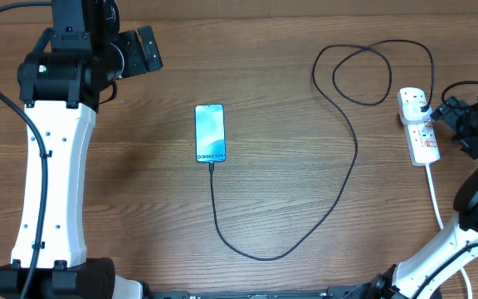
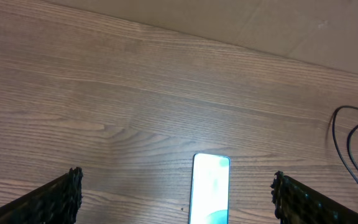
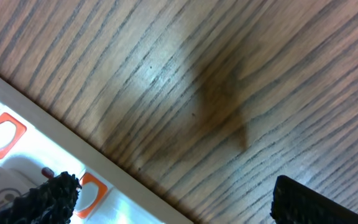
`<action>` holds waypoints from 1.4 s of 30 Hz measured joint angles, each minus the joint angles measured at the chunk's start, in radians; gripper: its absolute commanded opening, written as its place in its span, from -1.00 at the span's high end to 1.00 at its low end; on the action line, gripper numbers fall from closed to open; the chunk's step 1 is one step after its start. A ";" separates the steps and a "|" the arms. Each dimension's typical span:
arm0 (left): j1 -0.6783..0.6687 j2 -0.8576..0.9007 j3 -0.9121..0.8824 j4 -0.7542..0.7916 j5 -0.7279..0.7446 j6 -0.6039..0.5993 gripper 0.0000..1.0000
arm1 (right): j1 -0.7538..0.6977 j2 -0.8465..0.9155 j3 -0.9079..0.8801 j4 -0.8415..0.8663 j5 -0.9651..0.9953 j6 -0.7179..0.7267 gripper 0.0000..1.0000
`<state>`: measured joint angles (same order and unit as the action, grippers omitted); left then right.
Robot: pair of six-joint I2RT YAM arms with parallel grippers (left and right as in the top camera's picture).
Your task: Plug charger to phone and switch on socket
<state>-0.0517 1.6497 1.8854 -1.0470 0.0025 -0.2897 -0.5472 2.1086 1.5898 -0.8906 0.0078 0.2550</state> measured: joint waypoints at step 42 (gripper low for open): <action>0.000 0.000 0.000 0.000 0.000 0.000 -1.00 | -0.009 -0.002 -0.063 0.061 -0.056 0.015 -1.00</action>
<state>-0.0517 1.6497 1.8854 -1.0470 0.0025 -0.2897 -0.5564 2.1067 1.5265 -0.8299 -0.0483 0.2699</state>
